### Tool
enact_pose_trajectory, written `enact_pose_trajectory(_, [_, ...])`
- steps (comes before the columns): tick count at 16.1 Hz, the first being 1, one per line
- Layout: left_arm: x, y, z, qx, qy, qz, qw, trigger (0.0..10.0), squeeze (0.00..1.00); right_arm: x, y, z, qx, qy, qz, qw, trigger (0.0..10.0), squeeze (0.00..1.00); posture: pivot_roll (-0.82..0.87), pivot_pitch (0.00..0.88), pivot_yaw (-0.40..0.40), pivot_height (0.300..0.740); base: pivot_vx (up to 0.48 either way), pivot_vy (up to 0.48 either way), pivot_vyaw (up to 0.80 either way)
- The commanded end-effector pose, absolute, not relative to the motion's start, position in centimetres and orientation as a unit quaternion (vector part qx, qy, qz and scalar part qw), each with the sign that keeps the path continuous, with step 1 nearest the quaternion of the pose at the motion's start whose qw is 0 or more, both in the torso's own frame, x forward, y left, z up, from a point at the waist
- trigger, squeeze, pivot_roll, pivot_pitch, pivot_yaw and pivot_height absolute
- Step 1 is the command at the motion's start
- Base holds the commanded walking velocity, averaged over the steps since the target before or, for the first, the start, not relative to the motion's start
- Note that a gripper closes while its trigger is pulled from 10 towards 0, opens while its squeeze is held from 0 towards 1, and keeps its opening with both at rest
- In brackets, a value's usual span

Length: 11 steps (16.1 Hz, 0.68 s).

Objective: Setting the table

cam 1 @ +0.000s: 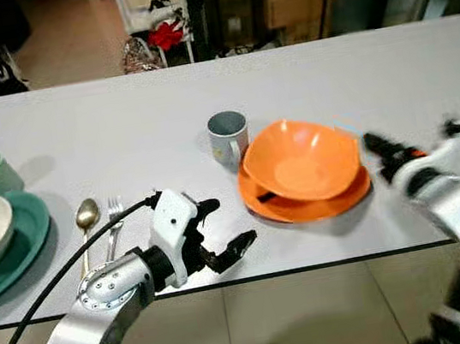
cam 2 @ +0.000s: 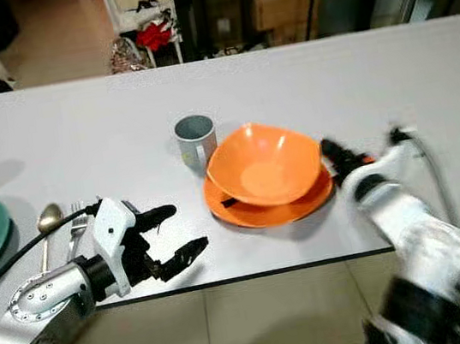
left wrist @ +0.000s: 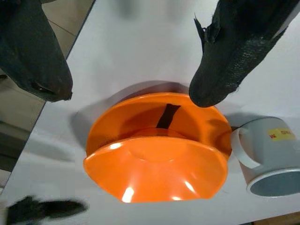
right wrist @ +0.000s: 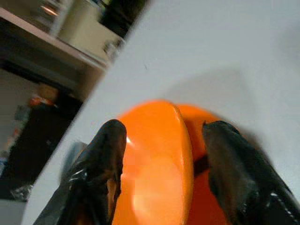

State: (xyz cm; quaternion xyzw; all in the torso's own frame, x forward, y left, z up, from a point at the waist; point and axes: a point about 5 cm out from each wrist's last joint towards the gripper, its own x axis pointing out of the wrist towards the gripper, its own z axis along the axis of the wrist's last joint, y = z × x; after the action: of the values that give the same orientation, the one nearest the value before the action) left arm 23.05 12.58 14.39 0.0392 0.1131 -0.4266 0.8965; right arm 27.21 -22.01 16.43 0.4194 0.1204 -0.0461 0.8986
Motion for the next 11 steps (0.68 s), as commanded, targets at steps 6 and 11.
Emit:
enact_pose_trajectory(6, [25.4,15.3,17.4,-0.023,0.012,-0.222,0.975,10.0,0.0,24.3,-16.7,21.6,0.161,0.043,0.113,0.979,10.0,1.0,0.07,0.0,0.072,0.74,0.0,0.0,0.13])
enact_pose_trajectory(11, [24.7,16.5,17.3,0.026,0.004,-0.116,0.993,10.0,0.0,24.7,-14.4,22.1,-0.062,-0.02,0.152,0.986,10.0,1.0,0.11,0.0,0.027,0.74,0.0,0.0,0.8])
